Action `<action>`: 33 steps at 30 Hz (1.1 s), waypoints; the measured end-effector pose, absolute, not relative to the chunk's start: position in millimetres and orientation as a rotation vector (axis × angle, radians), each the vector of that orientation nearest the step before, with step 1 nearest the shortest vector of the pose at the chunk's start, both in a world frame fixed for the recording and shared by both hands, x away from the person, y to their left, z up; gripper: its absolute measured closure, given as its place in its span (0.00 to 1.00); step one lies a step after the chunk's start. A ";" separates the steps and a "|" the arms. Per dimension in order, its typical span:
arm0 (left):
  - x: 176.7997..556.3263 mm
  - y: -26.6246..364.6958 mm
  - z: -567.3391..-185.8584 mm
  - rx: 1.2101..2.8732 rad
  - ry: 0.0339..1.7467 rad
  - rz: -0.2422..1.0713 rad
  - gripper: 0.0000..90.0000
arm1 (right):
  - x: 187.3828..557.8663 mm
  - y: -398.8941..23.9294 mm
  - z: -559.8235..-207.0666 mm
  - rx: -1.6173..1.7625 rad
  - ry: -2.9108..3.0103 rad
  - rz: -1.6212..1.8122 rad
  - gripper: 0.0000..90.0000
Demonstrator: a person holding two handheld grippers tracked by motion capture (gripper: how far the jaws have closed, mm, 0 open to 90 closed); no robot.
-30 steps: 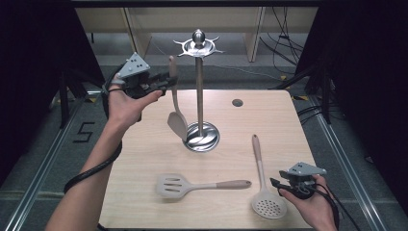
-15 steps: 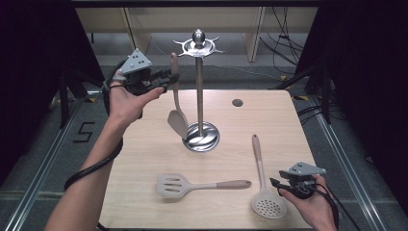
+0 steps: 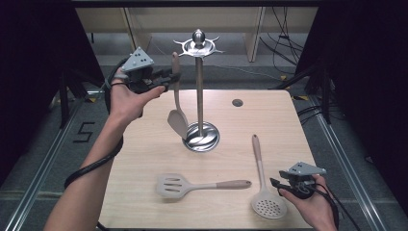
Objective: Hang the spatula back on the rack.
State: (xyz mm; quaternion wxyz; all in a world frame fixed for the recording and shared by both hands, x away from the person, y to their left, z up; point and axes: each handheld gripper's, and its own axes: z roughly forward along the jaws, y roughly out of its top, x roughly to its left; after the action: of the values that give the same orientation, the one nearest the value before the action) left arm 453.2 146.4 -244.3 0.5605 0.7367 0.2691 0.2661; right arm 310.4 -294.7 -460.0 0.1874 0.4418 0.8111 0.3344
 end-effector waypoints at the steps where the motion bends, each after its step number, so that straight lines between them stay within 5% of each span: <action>1: 453.4 146.0 -244.4 1.734 0.640 0.625 0.78 | 310.5 -294.7 -460.0 1.242 2.283 0.941 0.60; 33: 465.9 138.8 -245.0 1.755 0.672 0.611 0.78 | 312.5 -297.3 -462.2 1.217 2.287 0.942 0.60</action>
State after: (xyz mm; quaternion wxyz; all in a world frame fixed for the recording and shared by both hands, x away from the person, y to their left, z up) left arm 465.9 138.8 -245.0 0.5502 0.7417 0.2837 0.2583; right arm 312.5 -297.3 -462.2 0.1914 0.4334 0.8142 0.3355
